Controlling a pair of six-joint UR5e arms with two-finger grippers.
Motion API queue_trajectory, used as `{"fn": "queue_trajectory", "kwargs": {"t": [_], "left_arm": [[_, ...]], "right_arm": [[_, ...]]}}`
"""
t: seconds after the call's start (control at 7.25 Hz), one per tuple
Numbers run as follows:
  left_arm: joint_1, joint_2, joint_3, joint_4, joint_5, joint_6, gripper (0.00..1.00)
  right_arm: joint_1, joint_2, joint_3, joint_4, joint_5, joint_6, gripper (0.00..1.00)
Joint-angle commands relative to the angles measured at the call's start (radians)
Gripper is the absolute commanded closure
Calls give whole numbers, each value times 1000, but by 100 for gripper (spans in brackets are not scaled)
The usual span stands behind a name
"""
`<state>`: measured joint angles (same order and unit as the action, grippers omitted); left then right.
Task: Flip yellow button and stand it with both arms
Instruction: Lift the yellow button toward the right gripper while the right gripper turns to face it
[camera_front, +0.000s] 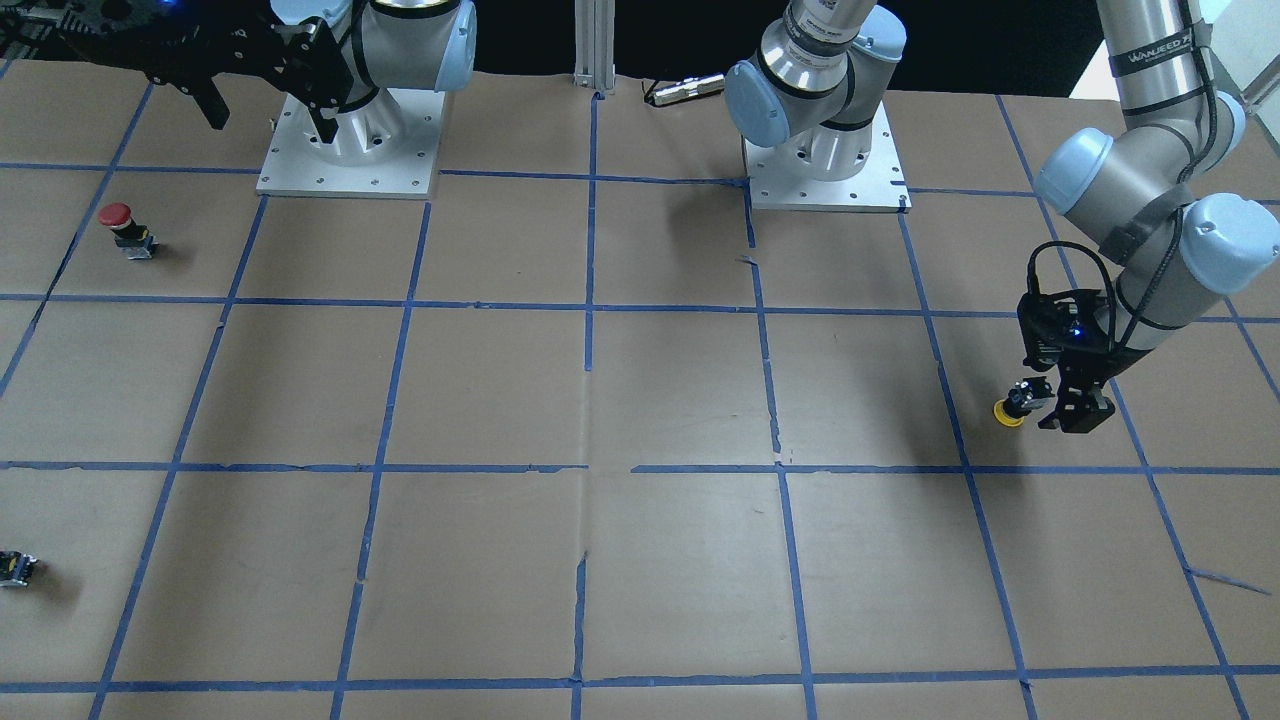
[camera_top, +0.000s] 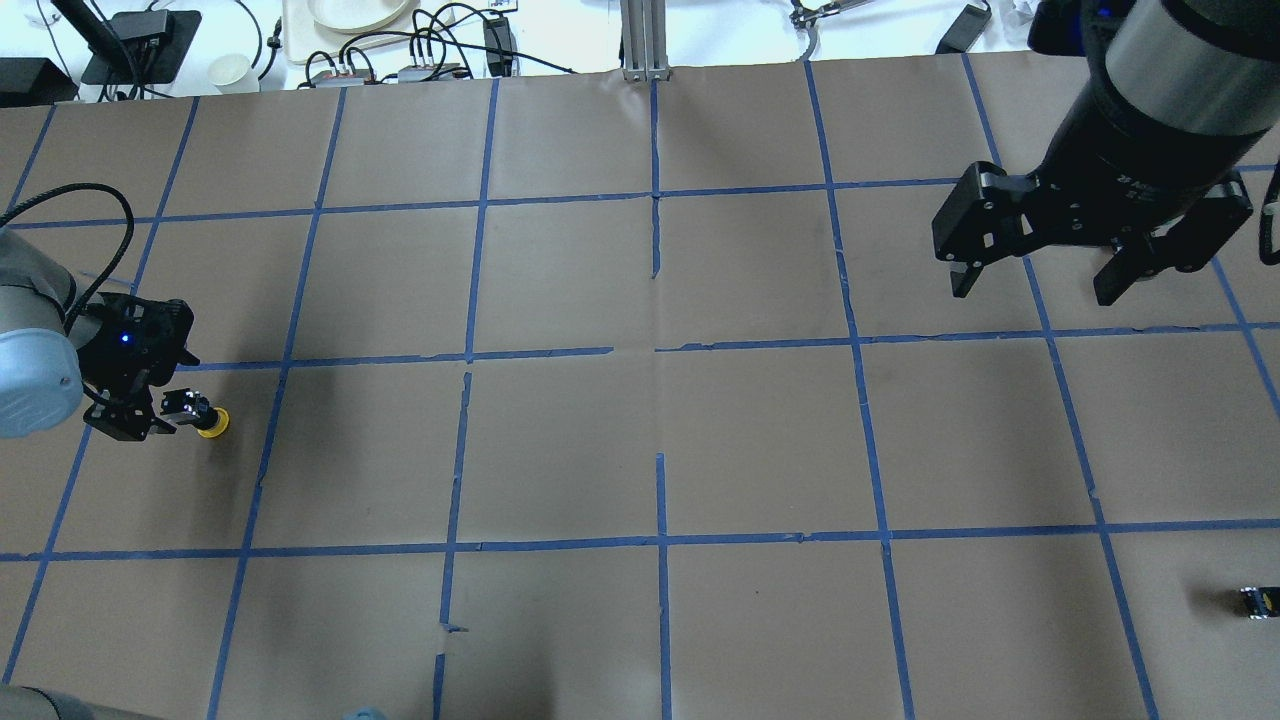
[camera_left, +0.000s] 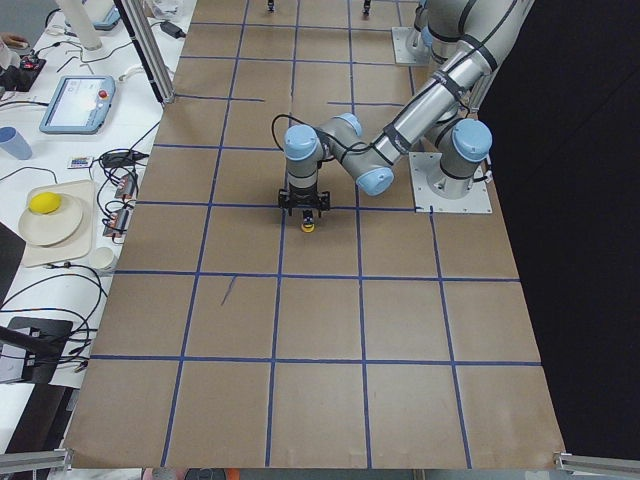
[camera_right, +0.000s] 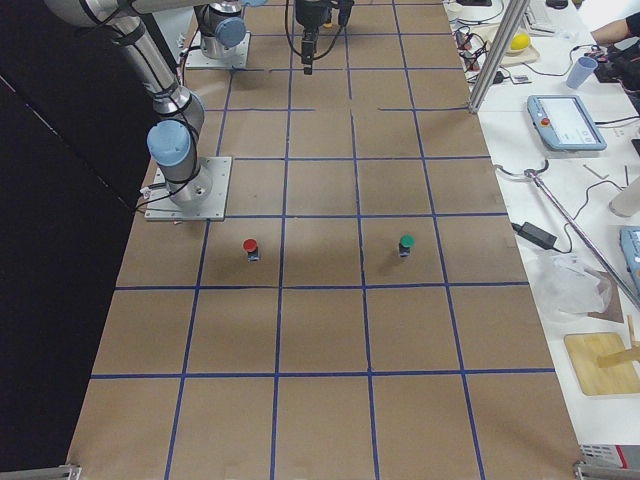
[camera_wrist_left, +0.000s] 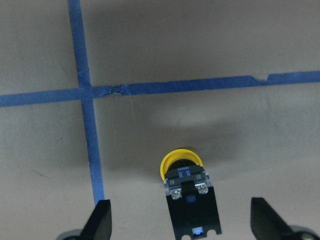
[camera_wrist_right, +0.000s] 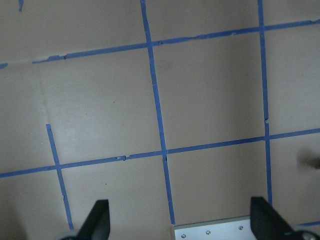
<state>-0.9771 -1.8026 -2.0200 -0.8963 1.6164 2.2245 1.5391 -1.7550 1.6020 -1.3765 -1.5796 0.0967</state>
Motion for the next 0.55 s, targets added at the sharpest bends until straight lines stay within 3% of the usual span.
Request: {"fn": "queue_trajectory", "kwargs": {"t": [0.0,0.28,0.41], "left_arm": [[0,0,0,-1,4,7,57],[2,2,1,4,4,3,90],[2,3,4,5,-6,4,97]], "right_arm": [[-2,88,-13,2,45,9,0],[4,101,-18,17,49,8,0],[3,98,-17,7,56,-3,0]]}}
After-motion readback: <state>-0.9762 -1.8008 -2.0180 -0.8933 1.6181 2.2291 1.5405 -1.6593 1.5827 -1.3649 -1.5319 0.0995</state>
